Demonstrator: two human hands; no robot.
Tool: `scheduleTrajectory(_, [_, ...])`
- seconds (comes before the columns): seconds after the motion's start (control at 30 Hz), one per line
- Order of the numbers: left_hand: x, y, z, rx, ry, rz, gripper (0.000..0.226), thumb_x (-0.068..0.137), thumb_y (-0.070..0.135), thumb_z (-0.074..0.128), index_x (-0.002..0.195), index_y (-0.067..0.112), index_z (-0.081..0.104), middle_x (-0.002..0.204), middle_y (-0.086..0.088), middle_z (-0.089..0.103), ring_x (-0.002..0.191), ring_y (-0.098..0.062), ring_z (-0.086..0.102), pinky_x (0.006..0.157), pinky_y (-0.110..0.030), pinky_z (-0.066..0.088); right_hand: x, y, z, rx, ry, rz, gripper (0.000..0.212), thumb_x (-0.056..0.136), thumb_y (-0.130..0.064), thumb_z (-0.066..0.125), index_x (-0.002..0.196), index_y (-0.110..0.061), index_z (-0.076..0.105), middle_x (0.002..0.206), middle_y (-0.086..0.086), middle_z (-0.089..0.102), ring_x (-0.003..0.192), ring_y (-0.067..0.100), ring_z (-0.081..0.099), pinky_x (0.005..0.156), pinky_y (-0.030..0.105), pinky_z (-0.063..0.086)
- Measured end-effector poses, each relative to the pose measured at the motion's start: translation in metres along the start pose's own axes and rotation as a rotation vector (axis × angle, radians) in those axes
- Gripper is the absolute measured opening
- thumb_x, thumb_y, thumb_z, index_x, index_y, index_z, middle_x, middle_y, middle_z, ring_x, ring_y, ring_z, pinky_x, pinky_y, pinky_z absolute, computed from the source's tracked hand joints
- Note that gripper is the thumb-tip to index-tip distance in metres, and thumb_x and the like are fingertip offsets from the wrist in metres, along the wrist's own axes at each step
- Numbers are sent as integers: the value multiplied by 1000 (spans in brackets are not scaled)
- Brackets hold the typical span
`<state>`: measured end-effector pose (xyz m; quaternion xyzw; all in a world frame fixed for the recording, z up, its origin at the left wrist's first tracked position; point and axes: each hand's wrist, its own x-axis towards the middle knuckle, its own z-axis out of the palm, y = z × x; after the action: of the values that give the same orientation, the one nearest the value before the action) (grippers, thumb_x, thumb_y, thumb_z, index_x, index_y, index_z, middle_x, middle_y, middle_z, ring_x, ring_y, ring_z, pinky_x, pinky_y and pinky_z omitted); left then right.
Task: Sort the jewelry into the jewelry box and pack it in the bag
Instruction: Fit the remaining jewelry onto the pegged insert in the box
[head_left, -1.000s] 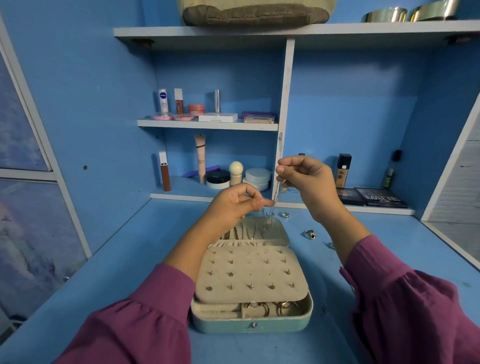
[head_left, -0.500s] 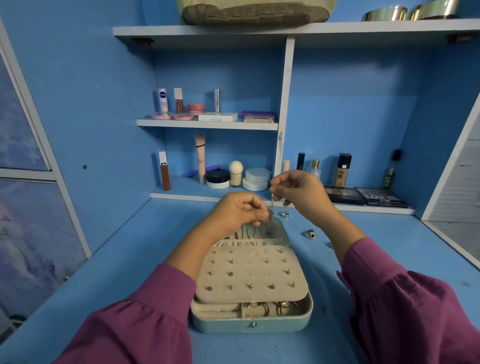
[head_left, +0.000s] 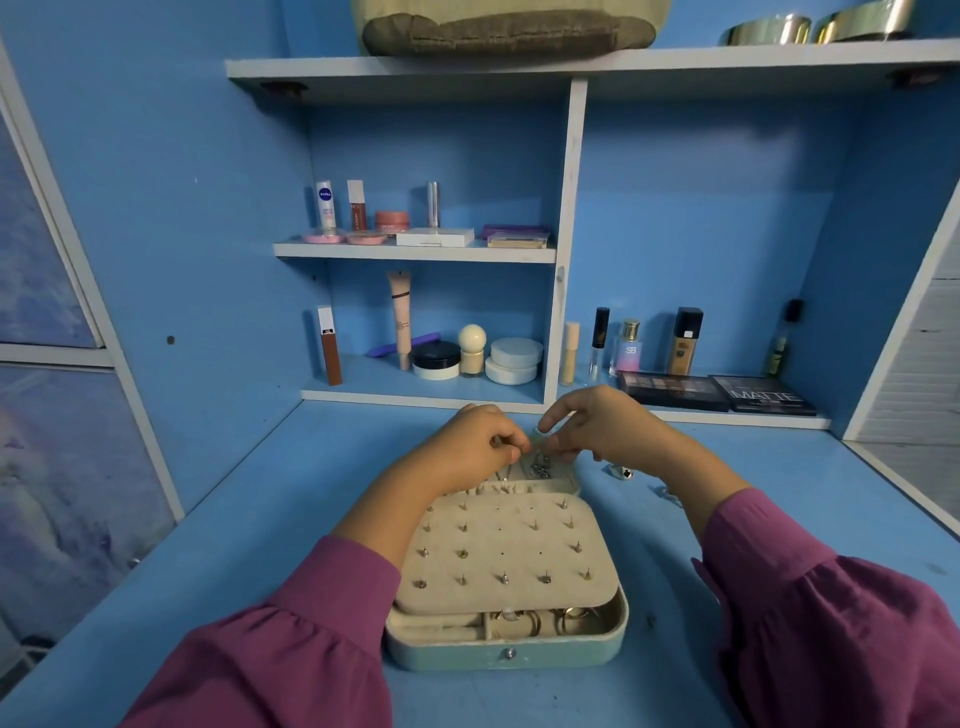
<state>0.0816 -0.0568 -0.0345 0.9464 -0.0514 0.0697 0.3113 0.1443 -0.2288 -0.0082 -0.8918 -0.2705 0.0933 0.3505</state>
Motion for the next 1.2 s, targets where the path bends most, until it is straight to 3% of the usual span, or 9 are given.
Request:
scheduleTrajectory(0.13, [2, -2, 3, 202, -125, -16, 23, 94, 30, 54, 112, 33, 68, 107, 5, 48, 117, -17, 34, 104, -45, 33, -5, 11, 3, 30, 115, -40, 21, 96, -8, 46, 97, -15, 67, 82, -1, 71, 75, 14, 66, 60, 24, 50])
scheduleTrajectory(0.23, [0, 2, 2, 87, -113, -12, 23, 91, 23, 56, 92, 42, 70, 103, 8, 49, 115, -14, 35, 105, -44, 33, -8, 19, 5, 44, 137, -47, 20, 94, -7, 50, 98, -14, 68, 90, 6, 69, 76, 18, 61, 48, 10, 45])
scheduleTrajectory(0.3, [-2, 5, 2, 13, -79, -9, 23, 90, 20, 58, 85, 40, 69, 99, 9, 50, 112, -13, 36, 105, -42, 33, -6, 25, 7, 20, 139, -72, 11, 90, -15, 61, 94, -18, 71, 92, 8, 70, 80, 23, 62, 65, 22, 55])
scheduleTrajectory(0.37, [-3, 5, 2, 11, -57, -6, 18, 89, 22, 60, 89, 38, 69, 99, 8, 50, 110, -12, 36, 105, -42, 34, -6, 30, 7, 8, 121, -98, 6, 88, -21, 65, 88, -21, 71, 89, 2, 71, 85, 20, 64, 79, 32, 54])
scheduleTrajectory(0.47, [-4, 5, 3, 26, -94, -19, 18, 89, 24, 60, 97, 35, 72, 104, 7, 50, 113, -13, 35, 106, -39, 32, -7, 36, 11, -29, 128, -140, 8, 88, -24, 66, 82, -25, 71, 87, -6, 66, 80, 6, 59, 71, 17, 47])
scheduleTrajectory(0.57, [-5, 7, 1, 13, -124, -24, 20, 88, 22, 60, 94, 36, 73, 102, 7, 49, 116, -15, 35, 107, -37, 29, -5, 40, 14, -104, 156, -173, 12, 90, -24, 63, 93, -23, 74, 93, -6, 60, 81, 3, 54, 67, 8, 37])
scheduleTrajectory(0.77, [-6, 9, 1, 1, -124, -43, 21, 87, 17, 59, 89, 34, 71, 103, 5, 49, 116, -16, 35, 105, -35, 31, -5, 33, 21, -221, 134, -252, 20, 90, -23, 57, 100, -26, 74, 93, -5, 51, 86, 5, 49, 75, 21, 38])
scheduleTrajectory(1.0, [-6, 8, 1, -13, -131, -37, 14, 85, 18, 64, 89, 30, 69, 106, 3, 51, 116, -17, 35, 106, -36, 30, -12, 33, 20, -63, 53, -317, 14, 87, -18, 62, 85, -21, 76, 88, -5, 53, 89, 3, 51, 76, 14, 36])
scheduleTrajectory(1.2, [-7, 5, 1, -21, -145, -13, 11, 81, 21, 70, 78, 31, 70, 98, 10, 52, 110, -10, 37, 103, -36, 33, -11, 29, 20, -95, -25, -364, 7, 79, -23, 75, 82, -17, 74, 84, -6, 54, 83, 1, 49, 72, 8, 35])
